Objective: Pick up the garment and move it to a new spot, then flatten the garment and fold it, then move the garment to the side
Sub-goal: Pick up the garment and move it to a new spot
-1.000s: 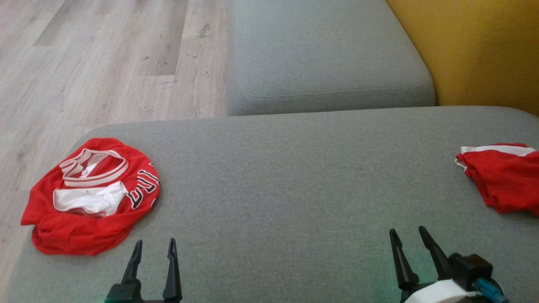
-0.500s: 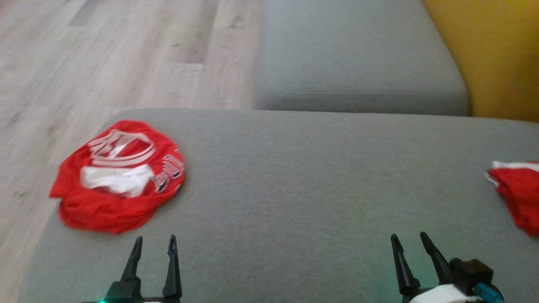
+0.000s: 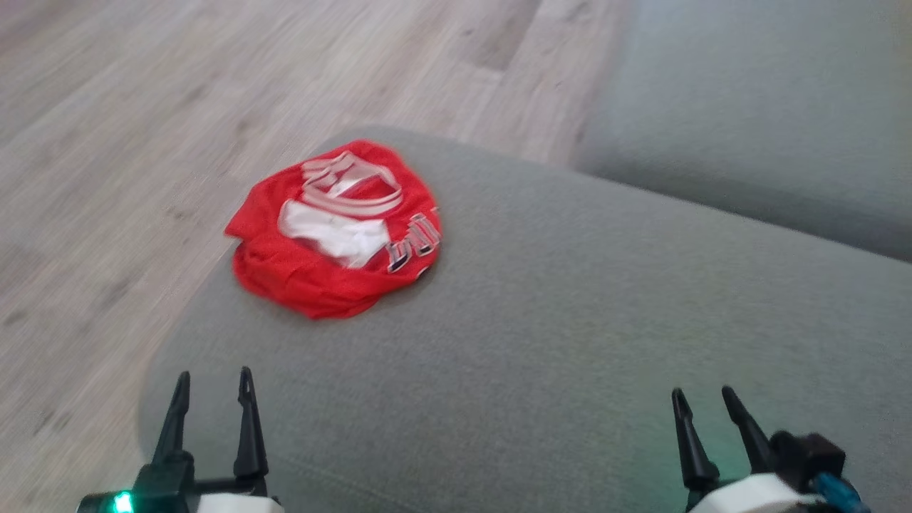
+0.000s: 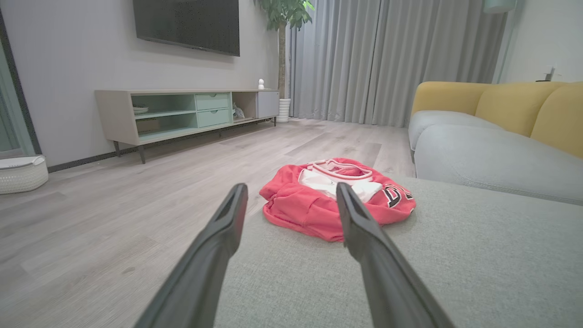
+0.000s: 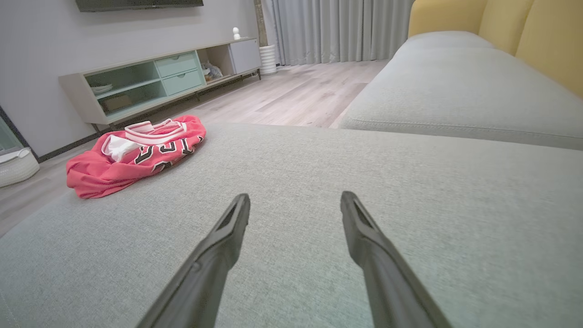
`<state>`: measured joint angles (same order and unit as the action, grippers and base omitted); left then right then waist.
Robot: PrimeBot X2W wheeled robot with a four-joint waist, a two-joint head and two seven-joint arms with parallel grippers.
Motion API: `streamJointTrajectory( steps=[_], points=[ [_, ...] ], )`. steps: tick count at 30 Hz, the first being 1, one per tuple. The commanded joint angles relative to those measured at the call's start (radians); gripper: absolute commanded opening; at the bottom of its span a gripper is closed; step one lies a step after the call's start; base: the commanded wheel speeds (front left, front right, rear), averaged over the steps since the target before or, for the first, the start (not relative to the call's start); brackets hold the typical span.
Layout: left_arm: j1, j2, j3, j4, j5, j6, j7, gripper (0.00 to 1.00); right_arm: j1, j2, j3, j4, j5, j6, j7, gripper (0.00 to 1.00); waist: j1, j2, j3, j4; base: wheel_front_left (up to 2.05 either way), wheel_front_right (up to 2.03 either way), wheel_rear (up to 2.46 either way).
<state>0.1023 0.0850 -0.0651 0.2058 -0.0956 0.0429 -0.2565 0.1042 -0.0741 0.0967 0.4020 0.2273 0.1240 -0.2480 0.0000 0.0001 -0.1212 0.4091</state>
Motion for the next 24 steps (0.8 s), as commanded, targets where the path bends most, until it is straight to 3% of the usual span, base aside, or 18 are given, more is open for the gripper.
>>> streamJointTrajectory(
  steps=[1,6,10,15,19,24],
  points=[
    [-0.044,0.005,0.04,-0.046,0.004,0.009,-0.005,1.0,-0.069,-0.021,0.024,-0.023,-0.008,0.007,-0.014,1.0,0.0,-0.0001,0.046,0.047,0.0,0.0,0.0],
    [-0.06,0.007,0.053,-0.071,0.006,0.008,-0.005,1.0,-0.082,-0.043,0.021,-0.018,-0.008,0.007,-0.014,1.0,0.0,-0.0001,0.075,0.072,0.0,0.0,0.0],
    [-0.147,0.034,0.036,-0.065,0.026,-0.02,-0.005,1.0,-0.059,-0.076,-0.002,-0.021,-0.02,0.007,-0.014,1.0,0.0,-0.0001,0.108,0.097,0.0,0.0,0.0],
    [-0.389,0.082,0.032,-0.027,0.026,-0.067,-0.003,1.0,-0.092,-0.162,-0.005,-0.054,-0.049,0.007,-0.014,1.0,0.0,-0.0001,0.264,0.05,0.0,0.0,0.0],
    [-0.634,0.1,0.022,0.085,0.016,-0.1,0.017,1.0,-0.15,-0.249,-0.007,-0.08,-0.054,0.007,-0.014,1.0,0.0,-0.0001,0.393,0.012,0.0,0.0,0.0],
    [-0.906,0.119,0.011,0.335,-0.018,-0.137,0.082,1.0,-0.221,-0.337,0.006,-0.108,-0.053,0.007,-0.014,1.0,0.0,-0.0001,0.522,-0.039,0.0,0.0,0.0]
  ],
)
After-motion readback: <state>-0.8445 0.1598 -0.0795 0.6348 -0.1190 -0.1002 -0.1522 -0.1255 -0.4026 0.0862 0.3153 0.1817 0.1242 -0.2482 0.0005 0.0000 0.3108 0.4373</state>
